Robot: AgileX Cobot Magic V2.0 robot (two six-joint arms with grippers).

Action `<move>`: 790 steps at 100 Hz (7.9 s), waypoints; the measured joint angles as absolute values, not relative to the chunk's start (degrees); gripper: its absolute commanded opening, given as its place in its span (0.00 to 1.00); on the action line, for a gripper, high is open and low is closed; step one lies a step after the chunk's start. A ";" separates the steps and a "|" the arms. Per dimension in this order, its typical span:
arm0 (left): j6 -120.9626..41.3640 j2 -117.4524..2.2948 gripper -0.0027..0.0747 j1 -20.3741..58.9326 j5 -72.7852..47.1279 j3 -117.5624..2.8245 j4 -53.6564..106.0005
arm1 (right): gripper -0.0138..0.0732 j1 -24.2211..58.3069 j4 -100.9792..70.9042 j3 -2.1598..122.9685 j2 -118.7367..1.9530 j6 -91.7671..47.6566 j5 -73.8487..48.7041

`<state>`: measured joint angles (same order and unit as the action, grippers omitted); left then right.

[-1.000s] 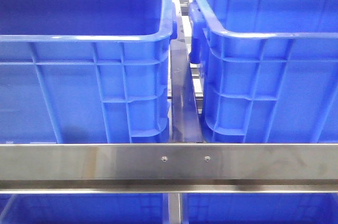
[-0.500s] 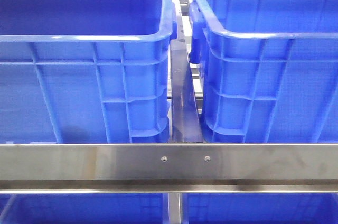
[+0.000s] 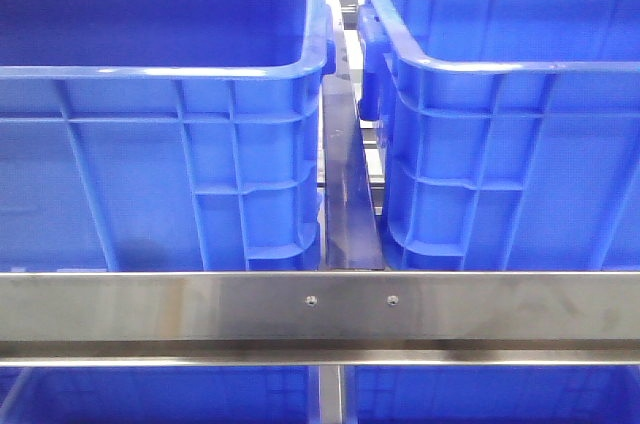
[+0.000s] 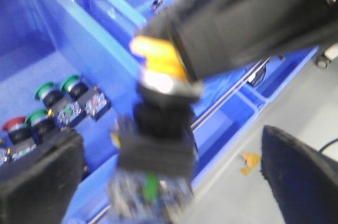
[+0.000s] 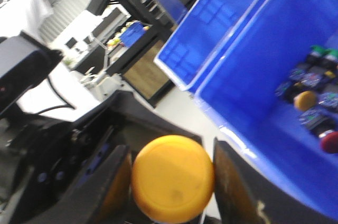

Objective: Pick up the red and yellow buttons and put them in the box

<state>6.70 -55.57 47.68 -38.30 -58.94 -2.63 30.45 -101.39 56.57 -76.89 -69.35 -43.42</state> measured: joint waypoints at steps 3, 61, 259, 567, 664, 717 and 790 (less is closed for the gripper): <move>6.83 -55.57 0.89 47.68 -38.44 -58.94 -2.76 | 0.42 30.34 -101.39 56.57 -76.89 -69.74 -42.85; 34.02 -45.88 0.89 47.68 -49.75 -58.94 -35.06 | 0.42 18.28 -101.49 56.57 -74.63 -71.21 -40.32; 43.73 -44.26 0.01 47.68 -51.67 -50.99 -41.56 | 0.42 -6.23 -104.84 63.40 -93.61 -95.44 -2.35; 43.73 -44.26 0.01 47.68 -51.57 -50.99 -41.56 | 0.08 -6.21 -104.76 29.80 -35.23 -101.25 -5.00; 41.10 -44.26 0.01 47.68 -51.77 -50.99 -41.56 | 0.08 -6.21 -104.76 29.80 -35.23 -101.25 -4.99; 18.97 -32.18 0.01 25.77 -27.57 -36.36 -24.84 | 0.08 -6.21 -104.76 29.80 -35.23 -101.25 -5.03; 3.61 -5.89 0.01 3.78 -9.68 -7.69 -6.61 | 0.08 -6.21 -104.76 29.72 -35.23 -101.25 -5.03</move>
